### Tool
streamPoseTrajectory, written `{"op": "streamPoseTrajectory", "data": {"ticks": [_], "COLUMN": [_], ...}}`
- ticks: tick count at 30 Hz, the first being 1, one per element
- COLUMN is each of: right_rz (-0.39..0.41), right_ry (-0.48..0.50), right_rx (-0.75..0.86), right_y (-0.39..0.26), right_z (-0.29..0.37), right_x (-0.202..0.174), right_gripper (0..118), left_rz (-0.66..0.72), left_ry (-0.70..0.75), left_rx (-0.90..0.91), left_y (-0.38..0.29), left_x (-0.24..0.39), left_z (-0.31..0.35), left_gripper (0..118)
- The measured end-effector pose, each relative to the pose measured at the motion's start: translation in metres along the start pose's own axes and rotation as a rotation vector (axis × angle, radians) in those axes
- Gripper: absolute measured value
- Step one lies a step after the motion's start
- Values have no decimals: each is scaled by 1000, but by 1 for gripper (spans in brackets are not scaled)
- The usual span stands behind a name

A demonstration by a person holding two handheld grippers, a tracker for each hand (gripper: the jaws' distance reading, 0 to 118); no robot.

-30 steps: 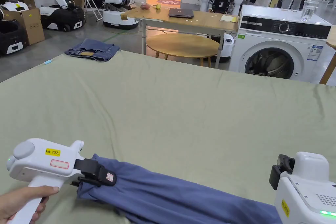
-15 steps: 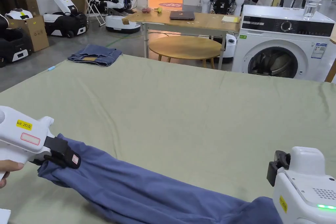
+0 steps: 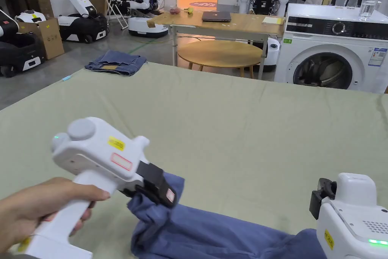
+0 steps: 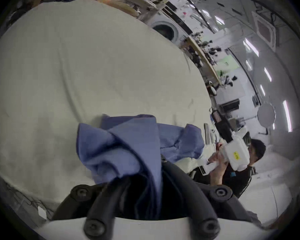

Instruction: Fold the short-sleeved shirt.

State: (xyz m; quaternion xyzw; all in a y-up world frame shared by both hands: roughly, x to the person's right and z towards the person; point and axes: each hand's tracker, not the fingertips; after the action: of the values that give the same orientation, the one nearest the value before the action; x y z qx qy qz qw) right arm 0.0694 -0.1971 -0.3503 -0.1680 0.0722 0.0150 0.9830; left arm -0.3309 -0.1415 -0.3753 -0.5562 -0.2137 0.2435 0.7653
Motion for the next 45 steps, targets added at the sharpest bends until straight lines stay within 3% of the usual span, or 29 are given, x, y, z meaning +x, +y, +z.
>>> {"op": "streamPoseTrajectory", "data": {"ticks": [8, 14, 18, 20, 24, 29, 31, 33, 35, 42, 45], "right_rz": [-1, 4, 5, 3, 1, -13, -19, -20, -20, -14, -17], "right_ry": [-15, -23, -20, -19, -18, -18, -16, -16, -15, -14, -14], "right_rx": [-24, -30, -40, -41, -40, -38, -41, -43, -45, -50, -56], "right_y": [-4, -5, -7, -7, -6, -6, -6, -7, -8, -9, -11], "right_z": [3, 5, 5, 6, 8, 8, 8, 9, 8, 8, 6], "right_x": [9, 13, 14, 15, 16, 18, 19, 20, 20, 19, 20], "right_gripper": [0, 0, 0, 0, 0, 0, 0, 0, 0, 0, 0], "left_rz": [-24, -13, -21, -76, -79, -115, -109, -104, -121, -105, -102], "left_ry": [250, 289, 216, 210, 89, 84, 100, 162, 221, -28, -41], "left_rx": [-160, -147, -128, -89, -35, 43, 60, 69, 27, -71, -97], "left_y": [15, 8, 3, 4, 4, 3, 6, 4, 2, 0, 4], "left_x": [15, 21, 32, 43, 47, 41, 31, 23, 19, 10, 10], "left_z": [-122, -138, -118, -99, -57, -25, -24, -30, -44, -108, -147], "left_gripper": [1, 3, 39, 44, 44, 42, 27, 13, 6, 4, 4]}}
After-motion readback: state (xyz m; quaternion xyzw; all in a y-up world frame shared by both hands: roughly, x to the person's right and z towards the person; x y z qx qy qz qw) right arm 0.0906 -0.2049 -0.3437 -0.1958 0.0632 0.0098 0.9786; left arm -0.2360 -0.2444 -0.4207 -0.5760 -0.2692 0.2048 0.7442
